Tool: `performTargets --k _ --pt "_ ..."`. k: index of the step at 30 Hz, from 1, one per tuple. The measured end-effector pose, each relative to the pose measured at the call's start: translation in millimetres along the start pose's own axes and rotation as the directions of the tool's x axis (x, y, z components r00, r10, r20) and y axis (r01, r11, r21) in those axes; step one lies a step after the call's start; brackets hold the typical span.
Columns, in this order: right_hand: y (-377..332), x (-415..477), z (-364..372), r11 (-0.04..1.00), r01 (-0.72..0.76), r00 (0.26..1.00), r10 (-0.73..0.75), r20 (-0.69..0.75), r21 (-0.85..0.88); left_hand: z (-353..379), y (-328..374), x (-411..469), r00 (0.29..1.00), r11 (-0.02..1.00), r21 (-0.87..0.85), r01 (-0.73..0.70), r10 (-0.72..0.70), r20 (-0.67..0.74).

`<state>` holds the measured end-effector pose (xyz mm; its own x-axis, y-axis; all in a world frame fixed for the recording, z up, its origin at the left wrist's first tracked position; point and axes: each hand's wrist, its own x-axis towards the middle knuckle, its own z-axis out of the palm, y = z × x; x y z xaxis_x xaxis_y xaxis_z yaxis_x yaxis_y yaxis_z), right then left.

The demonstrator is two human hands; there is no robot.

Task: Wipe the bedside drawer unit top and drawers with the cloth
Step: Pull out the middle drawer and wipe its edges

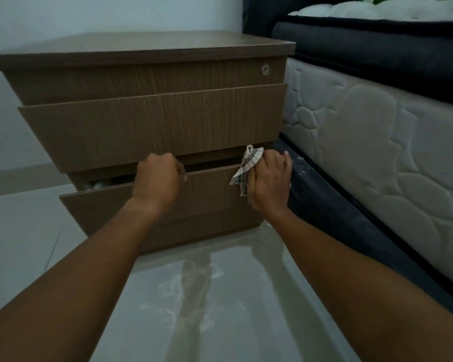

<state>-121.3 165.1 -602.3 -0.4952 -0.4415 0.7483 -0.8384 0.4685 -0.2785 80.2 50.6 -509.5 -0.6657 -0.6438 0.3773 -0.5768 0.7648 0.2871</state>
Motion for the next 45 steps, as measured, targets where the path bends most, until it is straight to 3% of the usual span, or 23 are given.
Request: performTargets --k 4,7,10,13,16,19,24,30,33,35,37,40,41,45 --pt "-5.3 -5.6 11.4 0.928 -0.295 0.934 0.33 -0.134 0.23 0.5 0.4 0.9 1.0 1.0 0.018 -0.01 0.01 -0.009" --pt "-21.5 -5.5 15.3 0.737 -0.423 0.815 0.564 -0.135 0.527 0.6 0.0 0.5 1.0 1.0 0.005 -0.013 0.013 -0.021" --pt "-39.7 2.4 17.9 0.515 -0.538 0.654 0.755 -0.055 0.667 -1.7 -1.6 1.2 1.0 1.0 0.003 -0.029 0.029 -0.01" --pt "-49.5 5.0 22.6 0.225 -0.638 0.398 0.915 0.065 0.736 -2.8 -1.0 1.2 0.999 0.999 0.006 -0.04 0.04 -0.011" --pt "-55.5 -18.6 30.0 -0.022 -0.748 0.245 0.919 0.307 0.663 -0.8 -2.4 1.3 0.999 0.999 0.007 -0.033 0.033 -0.018" --pt "-59.5 -32.4 31.0 -0.206 -0.743 0.134 0.886 0.443 0.637 2.6 -5.9 1.3 0.998 0.999 0.008 -0.048 0.048 -0.031" --pt "-120.3 -40.2 31.0 -0.279 -0.826 0.11 0.773 0.625 0.49 5.4 -8.1 -1.8 0.994 0.997 -0.011 -0.077 0.076 -0.078" --pt "-155.8 -67.3 30.2 -0.193 -0.891 0.182 0.677 0.713 0.411 4.6 -17.2 -4.8 0.992 0.992 -0.075 -0.097 0.091 -0.089" --pt "-124.4 -61.8 24.2 -0.202 -0.85 0.12 0.825 0.552 0.486 3.7 -23.1 -7.9 0.993 0.991 -0.102 -0.086 0.078 -0.085" --pt "-98.5 -46.9 11.8 -0.163 -0.764 0.132 0.908 0.399 0.624 1.8 -30.1 -11.5 0.993 0.993 -0.092 -0.075 0.066 -0.101" --pt "-84.1 -27.6 -3.3 0.003 -0.714 0.264 0.927 0.265 0.7 -1.7 -38.2 -15.0 0.992 0.995 -0.093 -0.041 0.03 -0.119" --pt "-74.4 -11.4 -5.3 0.464 -0.694 0.593 0.802 0.07 0.55 -5.9 -48.8 -17.4 0.995 0.997 -0.08 0.005 -0.013 -0.103" --pt "-74.7 -10.9 -0.5 0.582 -0.668 0.672 0.74 0.038 0.464 -7.3 -51.5 -17.5 0.996 0.996 -0.083 0.013 -0.021 -0.09" --pt "-84.4 -24.6 14.2 0.848 -0.501 0.864 0.502 0.038 0.175 -9.7 -58.8 -19.1 0.999 0.991 -0.13 0.011 -0.015 -0.032"
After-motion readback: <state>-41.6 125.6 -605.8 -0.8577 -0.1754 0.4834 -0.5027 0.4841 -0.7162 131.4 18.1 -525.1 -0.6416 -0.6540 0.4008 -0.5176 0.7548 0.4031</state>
